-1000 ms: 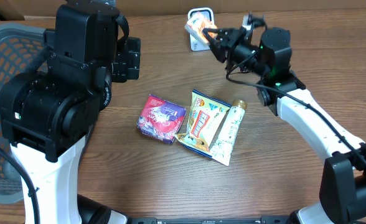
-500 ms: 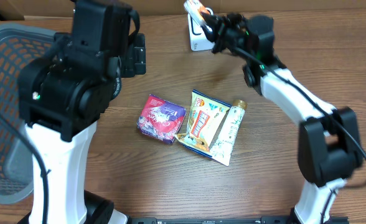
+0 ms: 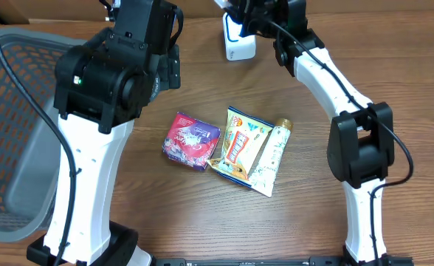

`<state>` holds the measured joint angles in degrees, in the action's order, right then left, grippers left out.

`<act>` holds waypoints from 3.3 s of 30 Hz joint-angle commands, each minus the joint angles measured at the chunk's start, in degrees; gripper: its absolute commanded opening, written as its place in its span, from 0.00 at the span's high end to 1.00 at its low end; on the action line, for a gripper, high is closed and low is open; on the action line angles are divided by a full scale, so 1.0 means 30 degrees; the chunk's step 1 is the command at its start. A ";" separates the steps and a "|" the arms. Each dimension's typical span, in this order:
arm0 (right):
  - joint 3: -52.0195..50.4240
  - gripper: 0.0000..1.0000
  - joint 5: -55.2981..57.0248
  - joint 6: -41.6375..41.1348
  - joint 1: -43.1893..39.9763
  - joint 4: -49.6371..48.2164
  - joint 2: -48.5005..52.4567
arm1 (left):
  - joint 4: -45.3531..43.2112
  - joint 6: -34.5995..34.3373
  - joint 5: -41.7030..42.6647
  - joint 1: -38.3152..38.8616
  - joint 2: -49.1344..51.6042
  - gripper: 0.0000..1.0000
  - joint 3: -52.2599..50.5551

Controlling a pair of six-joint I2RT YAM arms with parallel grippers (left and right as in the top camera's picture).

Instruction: Scan the item barcode

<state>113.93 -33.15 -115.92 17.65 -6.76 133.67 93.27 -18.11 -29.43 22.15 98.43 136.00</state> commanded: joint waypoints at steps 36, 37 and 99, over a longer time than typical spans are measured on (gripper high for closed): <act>0.0408 0.96 -0.3767 -0.2652 -0.2171 -0.1494 0.4248 | 0.0051 -0.0561 -0.0379 -0.0168 0.0168 0.00 -0.0568; 0.0408 0.96 -0.3789 -0.2652 -0.2171 -0.1523 0.4248 | 0.0058 -0.0561 -0.0379 -0.0168 0.0168 0.00 -0.0568; -0.4240 0.00 0.4371 3.0512 -0.8655 2.8662 -1.1125 | -0.2412 -0.0532 0.0663 -0.0226 0.0022 0.01 -0.0568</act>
<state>103.98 -12.08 -26.09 -16.32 78.32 99.39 86.17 -19.18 -24.69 22.00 98.54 134.43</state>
